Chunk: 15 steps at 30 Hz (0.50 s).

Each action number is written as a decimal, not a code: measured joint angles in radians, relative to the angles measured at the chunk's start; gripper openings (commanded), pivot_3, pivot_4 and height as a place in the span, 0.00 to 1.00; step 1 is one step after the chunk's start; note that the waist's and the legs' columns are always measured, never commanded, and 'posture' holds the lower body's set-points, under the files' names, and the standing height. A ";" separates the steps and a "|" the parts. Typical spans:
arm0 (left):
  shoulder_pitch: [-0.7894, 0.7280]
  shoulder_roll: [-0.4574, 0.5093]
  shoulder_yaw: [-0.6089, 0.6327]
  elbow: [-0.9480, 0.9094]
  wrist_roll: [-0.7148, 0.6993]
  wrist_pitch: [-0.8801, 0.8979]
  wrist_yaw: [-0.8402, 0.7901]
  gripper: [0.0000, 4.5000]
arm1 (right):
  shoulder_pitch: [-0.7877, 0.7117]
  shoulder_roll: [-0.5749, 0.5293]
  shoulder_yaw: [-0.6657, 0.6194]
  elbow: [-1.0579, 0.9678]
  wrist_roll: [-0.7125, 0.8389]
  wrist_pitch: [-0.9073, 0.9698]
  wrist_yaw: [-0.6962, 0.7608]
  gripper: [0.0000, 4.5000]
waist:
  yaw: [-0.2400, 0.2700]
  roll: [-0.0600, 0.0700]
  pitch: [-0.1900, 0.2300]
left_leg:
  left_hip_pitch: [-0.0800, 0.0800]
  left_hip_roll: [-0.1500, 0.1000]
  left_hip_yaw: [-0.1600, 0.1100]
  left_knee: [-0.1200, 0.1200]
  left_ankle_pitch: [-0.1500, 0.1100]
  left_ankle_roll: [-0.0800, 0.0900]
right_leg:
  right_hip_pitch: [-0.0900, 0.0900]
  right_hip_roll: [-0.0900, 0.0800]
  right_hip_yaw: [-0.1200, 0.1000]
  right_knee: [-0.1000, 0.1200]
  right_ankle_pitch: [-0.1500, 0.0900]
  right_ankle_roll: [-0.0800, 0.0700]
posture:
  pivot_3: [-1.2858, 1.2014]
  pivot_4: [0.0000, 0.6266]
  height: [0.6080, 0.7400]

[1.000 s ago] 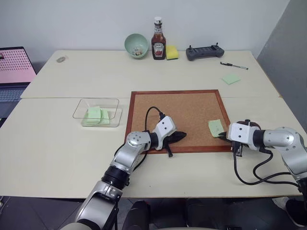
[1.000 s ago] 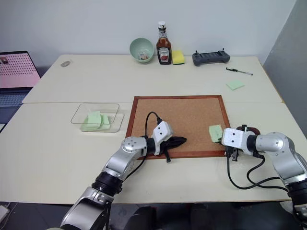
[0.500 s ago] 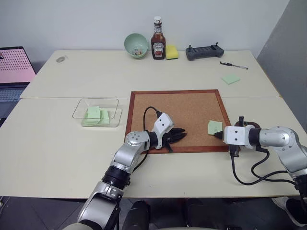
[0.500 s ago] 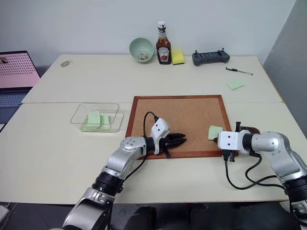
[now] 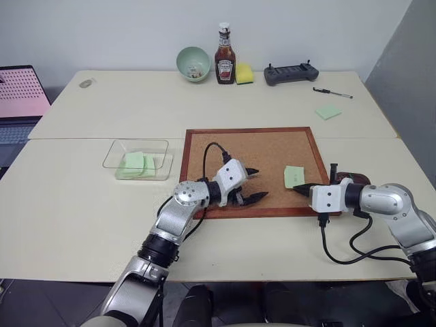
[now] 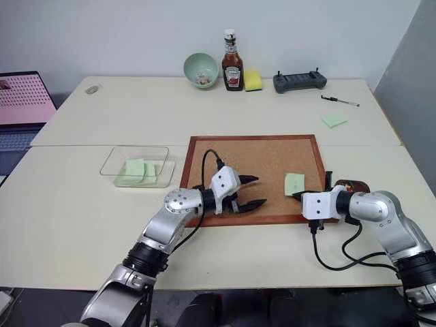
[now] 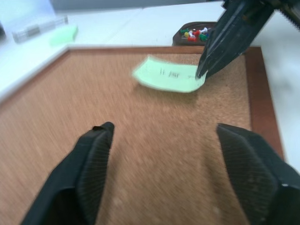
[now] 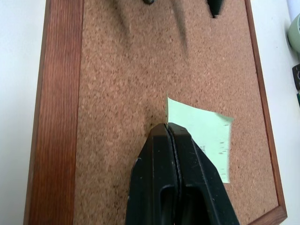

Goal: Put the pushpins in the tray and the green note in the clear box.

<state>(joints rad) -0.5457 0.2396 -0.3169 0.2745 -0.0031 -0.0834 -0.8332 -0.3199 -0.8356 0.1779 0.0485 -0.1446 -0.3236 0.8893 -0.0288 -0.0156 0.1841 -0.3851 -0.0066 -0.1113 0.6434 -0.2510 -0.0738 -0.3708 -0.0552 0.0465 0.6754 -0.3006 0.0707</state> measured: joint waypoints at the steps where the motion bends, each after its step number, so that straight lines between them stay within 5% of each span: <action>1: -0.010 -0.001 -0.003 0.019 0.012 -0.038 0.007 1.00 | 0.000 0.004 0.000 -0.004 0.011 0.010 0.006 0.00 | 0.000 0.000 0.000 | 0.000 0.000 0.000 0.000 0.000 0.000 | 0.000 0.000 0.000 0.000 0.000 0.000 | 0.52 0.24 1.00; 15: -0.142 -0.013 -0.052 0.337 0.116 -0.542 0.006 1.00 | -0.034 0.023 -0.001 -0.133 0.199 0.286 0.131 0.00 | -0.002 0.000 0.000 | -0.001 0.000 0.000 0.000 0.000 0.000 | -0.001 0.000 0.000 0.000 0.000 0.000 | 0.52 0.24 1.00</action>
<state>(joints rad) -0.6880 0.2270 -0.3684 0.6113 0.1132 -0.6258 -0.8271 -0.3535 -0.8131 0.1770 -0.0845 0.0544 -0.0377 1.0199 -0.0307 -0.0160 0.1844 -0.3863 -0.0066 -0.1114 0.6433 -0.2511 -0.0736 -0.3723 -0.0551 0.0463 0.6758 -0.3006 0.0707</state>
